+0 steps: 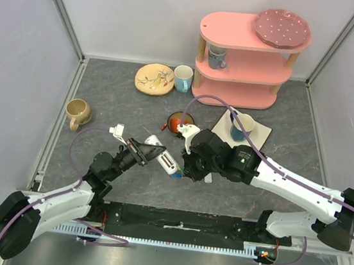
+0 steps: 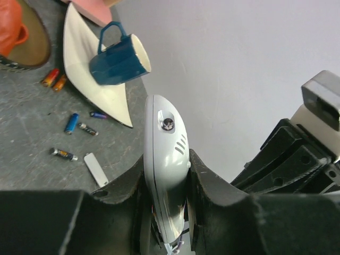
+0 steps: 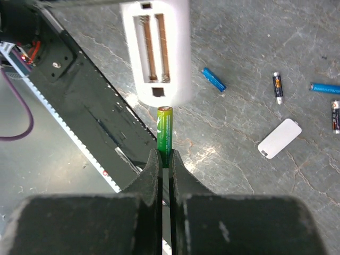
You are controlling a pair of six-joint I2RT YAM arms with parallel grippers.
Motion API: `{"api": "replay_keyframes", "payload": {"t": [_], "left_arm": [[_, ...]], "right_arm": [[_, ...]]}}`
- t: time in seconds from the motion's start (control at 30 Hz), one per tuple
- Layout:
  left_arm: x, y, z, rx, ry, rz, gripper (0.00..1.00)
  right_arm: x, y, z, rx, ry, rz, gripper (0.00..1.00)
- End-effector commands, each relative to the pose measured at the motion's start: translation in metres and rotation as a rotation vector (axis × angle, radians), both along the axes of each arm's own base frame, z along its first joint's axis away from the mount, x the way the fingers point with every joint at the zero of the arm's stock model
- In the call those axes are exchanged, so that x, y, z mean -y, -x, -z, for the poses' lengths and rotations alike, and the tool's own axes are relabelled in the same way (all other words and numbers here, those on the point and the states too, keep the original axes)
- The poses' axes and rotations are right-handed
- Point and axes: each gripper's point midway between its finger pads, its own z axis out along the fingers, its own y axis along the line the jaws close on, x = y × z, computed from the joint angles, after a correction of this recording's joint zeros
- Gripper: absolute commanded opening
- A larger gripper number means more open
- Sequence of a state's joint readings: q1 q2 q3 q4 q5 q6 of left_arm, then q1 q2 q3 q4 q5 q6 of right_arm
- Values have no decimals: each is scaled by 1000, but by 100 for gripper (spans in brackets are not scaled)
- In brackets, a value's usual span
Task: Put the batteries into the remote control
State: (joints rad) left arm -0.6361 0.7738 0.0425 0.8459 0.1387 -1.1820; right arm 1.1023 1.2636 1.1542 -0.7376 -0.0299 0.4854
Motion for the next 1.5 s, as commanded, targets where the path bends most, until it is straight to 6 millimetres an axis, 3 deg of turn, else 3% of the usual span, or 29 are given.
{"api": "replay_keyframes", "payload": {"t": [0.0,0.13,0.5,1.47], "left_arm": [[-2,16,-4,83,72,50,2],[6,15,-3,81,65,85,2],[7,18,9,32,53,101,2],[-1,25,17,-14,67,87,2]], "right_arm": [[-13,3,-32,20,-50,-49,0],[-18,0,-37,35,-42,-69,0],[-33,-3,-10,-15,80,-139,0],[-57,-26,-19,47,64,-118,0]]}}
